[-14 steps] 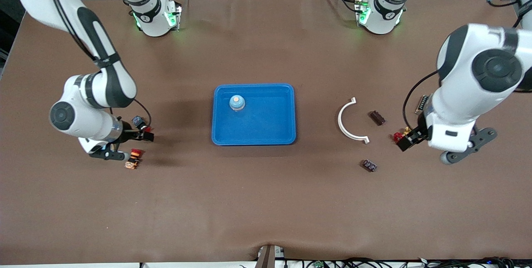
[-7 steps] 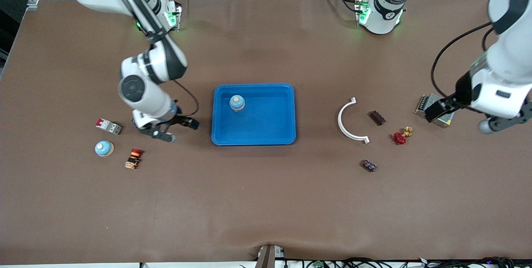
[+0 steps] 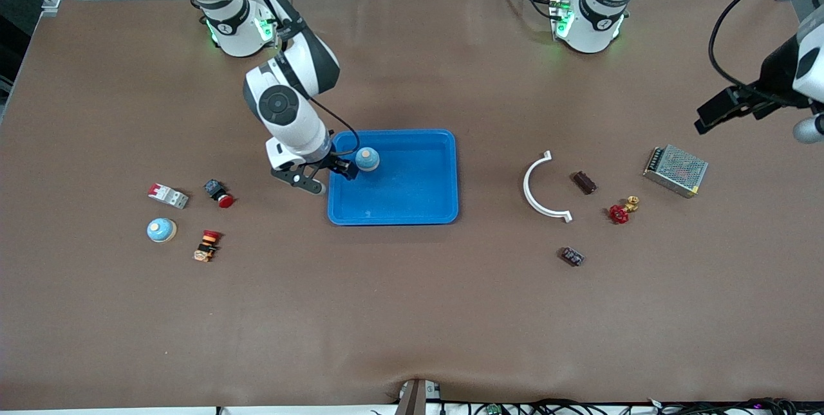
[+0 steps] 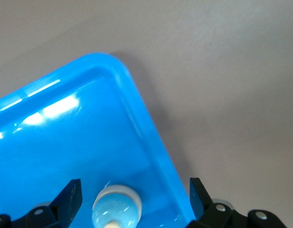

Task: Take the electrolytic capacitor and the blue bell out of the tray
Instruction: 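Raise the left arm away while the right gripper reaches into the tray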

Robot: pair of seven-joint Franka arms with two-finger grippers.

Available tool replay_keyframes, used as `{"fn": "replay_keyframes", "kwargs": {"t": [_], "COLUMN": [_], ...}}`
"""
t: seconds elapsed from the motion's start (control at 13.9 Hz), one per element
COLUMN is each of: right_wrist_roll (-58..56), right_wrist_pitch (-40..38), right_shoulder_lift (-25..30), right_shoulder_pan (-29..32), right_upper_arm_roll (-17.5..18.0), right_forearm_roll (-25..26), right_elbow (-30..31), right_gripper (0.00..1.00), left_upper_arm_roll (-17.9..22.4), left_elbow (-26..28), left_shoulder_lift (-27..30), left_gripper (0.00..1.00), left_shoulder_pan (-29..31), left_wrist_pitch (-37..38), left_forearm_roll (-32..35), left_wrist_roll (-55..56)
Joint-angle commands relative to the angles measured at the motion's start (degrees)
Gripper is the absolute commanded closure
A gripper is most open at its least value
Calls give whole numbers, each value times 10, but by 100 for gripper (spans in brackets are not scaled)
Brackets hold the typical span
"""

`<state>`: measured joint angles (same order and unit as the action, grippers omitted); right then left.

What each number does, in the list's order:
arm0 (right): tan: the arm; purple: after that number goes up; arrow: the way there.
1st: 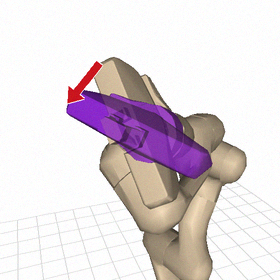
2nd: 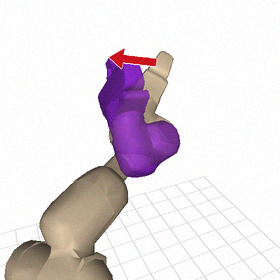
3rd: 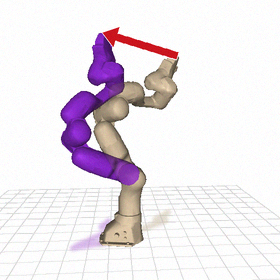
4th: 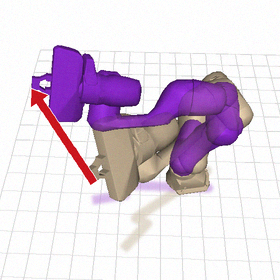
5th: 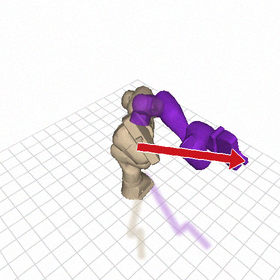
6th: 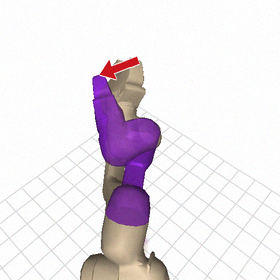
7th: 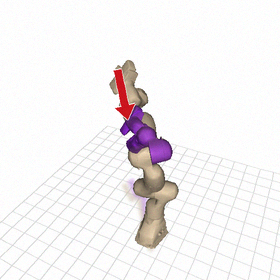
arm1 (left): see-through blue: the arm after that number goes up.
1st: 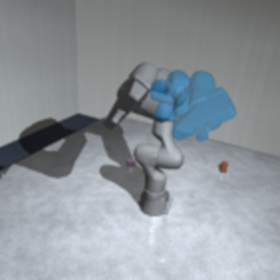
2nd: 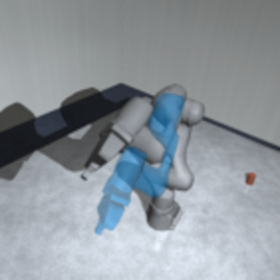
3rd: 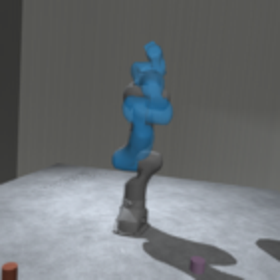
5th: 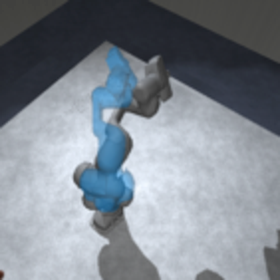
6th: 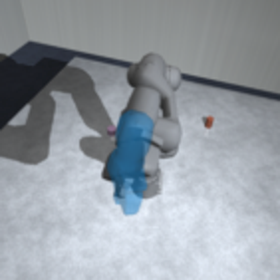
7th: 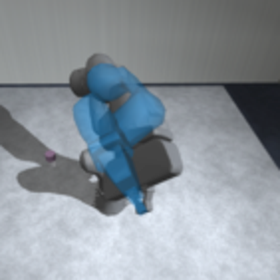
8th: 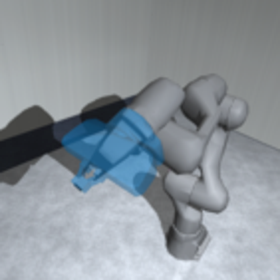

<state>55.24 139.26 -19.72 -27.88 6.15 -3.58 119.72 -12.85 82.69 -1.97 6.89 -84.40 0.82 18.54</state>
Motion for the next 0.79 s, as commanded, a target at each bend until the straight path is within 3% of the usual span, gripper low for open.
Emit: {"fn": "replay_keyframes", "kwargs": {"t": [0.0,0.43,0.72], "right_wrist_roll": [42,76,79], "right_wrist_pitch": [9,17,32], "right_shoulder_lift": [6,-19,-39], "right_shoulder_pan": [-35,-78,-86], "right_upper_arm_roll": [-7,-8,-8], "right_forearm_roll": [-7,-5,0], "right_elbow": [9,2,1], "right_gripper": [0,0,0], "left_upper_arm_roll": [30,41,41], "left_elbow": [14,45,66], "left_shoulder_lift": [23,46,57], "left_gripper": [0,0,0], "left_shoulder_pan": [-29,-17,-9], "left_wrist_pitch": [26,22,19], "left_forearm_roll": [-10,-20,-23], "left_wrist_roll": [-40,-141,-149]}}
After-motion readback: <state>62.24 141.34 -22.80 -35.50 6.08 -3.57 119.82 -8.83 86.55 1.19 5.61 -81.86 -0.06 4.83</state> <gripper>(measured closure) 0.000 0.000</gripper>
